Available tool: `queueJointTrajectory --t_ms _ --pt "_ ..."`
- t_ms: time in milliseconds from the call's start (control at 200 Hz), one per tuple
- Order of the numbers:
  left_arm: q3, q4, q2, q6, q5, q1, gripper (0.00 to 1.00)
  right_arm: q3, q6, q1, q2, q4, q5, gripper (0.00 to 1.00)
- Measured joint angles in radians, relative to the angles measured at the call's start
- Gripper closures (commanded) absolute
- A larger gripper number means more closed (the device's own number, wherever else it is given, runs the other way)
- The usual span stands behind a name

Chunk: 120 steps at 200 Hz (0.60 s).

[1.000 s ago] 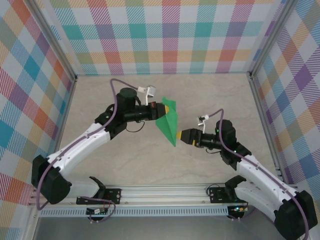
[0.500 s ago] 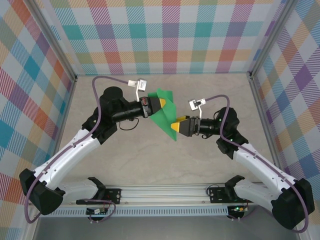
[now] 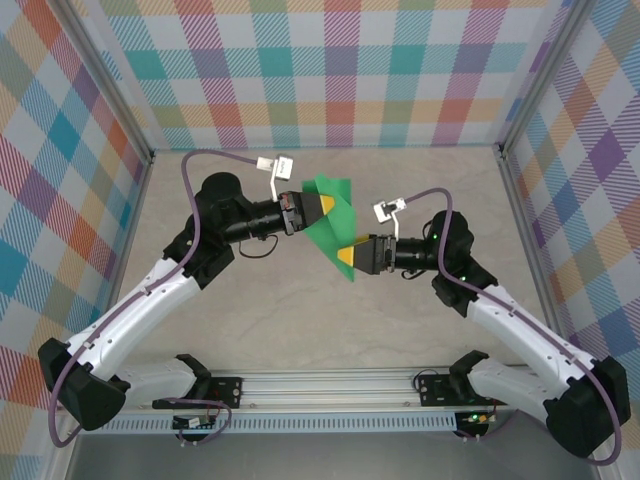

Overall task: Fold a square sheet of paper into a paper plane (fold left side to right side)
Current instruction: Turn over the paper at the center of the table.

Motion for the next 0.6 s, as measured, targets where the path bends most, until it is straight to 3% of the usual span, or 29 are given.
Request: queueJointTrajectory --t_ms 170,315,600 --pt "0.0 -0.011 -0.011 0.004 -0.001 0.0 0.96 -0.013 -0.017 -0.071 -0.095 -0.083 0.014 0.0" --pt "0.0 -0.011 -0.024 0.004 0.0 0.0 0.96 -0.067 0.027 -0.086 -0.124 -0.031 -0.005 0.0" --pt "0.0 -0.011 -0.026 0.003 0.0 0.0 0.96 -0.098 0.105 0.01 -0.056 0.072 -0.026 0.0"
